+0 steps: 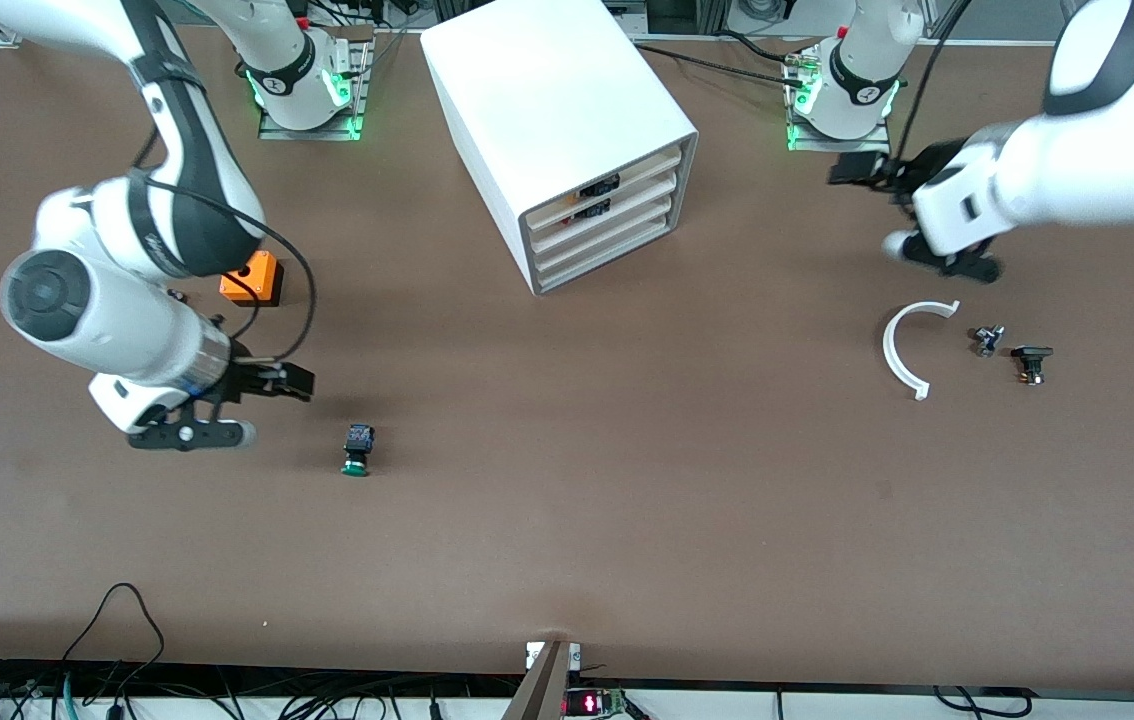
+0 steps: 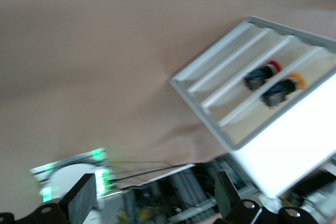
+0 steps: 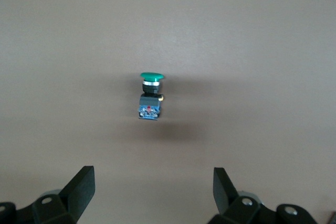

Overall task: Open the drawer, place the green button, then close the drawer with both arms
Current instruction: 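Reach the right gripper to the green button while the left gripper approaches the drawer, then grasp the green button with the right gripper while the left gripper grips the drawer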

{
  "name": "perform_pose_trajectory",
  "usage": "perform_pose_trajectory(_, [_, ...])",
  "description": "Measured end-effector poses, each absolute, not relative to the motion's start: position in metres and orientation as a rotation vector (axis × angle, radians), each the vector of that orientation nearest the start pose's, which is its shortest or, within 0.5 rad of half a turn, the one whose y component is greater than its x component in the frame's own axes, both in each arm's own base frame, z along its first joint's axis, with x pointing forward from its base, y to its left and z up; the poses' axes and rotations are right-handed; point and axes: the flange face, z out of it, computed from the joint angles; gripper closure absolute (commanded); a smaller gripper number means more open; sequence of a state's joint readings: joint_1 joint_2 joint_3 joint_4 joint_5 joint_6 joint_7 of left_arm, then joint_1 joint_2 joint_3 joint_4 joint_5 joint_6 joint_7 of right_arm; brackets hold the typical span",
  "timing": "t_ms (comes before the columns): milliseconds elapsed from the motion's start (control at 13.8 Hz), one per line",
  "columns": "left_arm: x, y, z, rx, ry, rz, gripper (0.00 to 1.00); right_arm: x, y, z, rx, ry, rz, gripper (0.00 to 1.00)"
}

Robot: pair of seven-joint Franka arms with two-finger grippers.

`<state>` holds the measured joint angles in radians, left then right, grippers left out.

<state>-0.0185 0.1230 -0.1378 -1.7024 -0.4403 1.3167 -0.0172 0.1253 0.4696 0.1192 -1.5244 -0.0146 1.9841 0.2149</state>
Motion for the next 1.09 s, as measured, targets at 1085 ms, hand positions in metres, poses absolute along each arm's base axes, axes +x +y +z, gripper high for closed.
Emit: perform_pose_trajectory(1085, [0.504, -0.245, 0.210, -4.223, 0.678, 0.432, 0.07, 0.675, 0.168, 0.228, -3.055, 0.018, -0.063, 0.00])
